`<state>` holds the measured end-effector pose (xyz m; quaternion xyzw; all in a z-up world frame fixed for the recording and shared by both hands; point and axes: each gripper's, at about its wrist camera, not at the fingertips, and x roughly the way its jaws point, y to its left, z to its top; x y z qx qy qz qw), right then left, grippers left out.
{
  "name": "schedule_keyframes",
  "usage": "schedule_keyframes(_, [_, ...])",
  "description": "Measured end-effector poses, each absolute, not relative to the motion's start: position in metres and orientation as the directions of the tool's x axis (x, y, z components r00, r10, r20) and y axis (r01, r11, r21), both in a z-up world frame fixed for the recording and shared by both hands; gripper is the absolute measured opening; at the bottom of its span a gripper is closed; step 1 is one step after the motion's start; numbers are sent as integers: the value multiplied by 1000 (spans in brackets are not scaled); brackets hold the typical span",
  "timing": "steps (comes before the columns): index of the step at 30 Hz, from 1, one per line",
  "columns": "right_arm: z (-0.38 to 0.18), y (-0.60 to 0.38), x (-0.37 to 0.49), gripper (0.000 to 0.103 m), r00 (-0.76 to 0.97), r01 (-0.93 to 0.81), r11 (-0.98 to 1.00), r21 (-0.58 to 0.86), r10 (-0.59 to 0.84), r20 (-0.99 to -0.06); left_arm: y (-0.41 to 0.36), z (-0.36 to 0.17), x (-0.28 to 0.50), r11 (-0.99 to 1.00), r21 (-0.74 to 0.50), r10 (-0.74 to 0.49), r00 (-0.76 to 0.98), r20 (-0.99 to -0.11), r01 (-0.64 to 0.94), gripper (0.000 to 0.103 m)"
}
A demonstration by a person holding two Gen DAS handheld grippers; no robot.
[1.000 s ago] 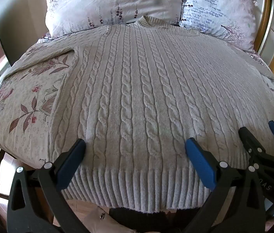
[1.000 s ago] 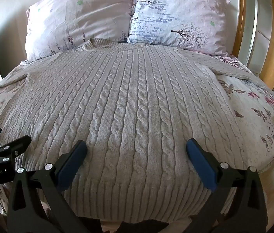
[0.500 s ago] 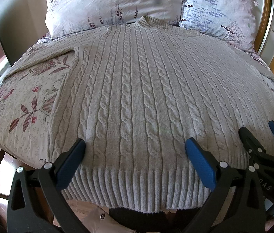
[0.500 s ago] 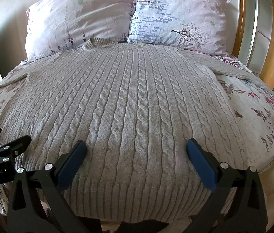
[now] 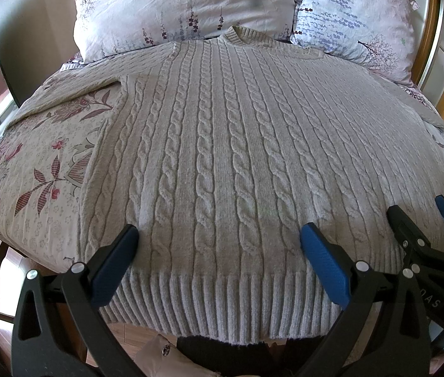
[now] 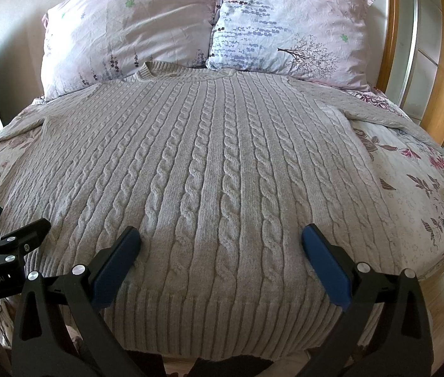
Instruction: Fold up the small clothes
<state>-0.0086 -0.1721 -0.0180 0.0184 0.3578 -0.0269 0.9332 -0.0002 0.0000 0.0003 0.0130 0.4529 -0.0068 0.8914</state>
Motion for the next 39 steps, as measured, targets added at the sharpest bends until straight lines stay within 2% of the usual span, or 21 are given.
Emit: schedule_keyframes(39, [-19, -170, -4, 102, 726, 32, 999, -7, -28, -687, 0, 1, 3, 999, 19, 1, 573, -820, 26, 101])
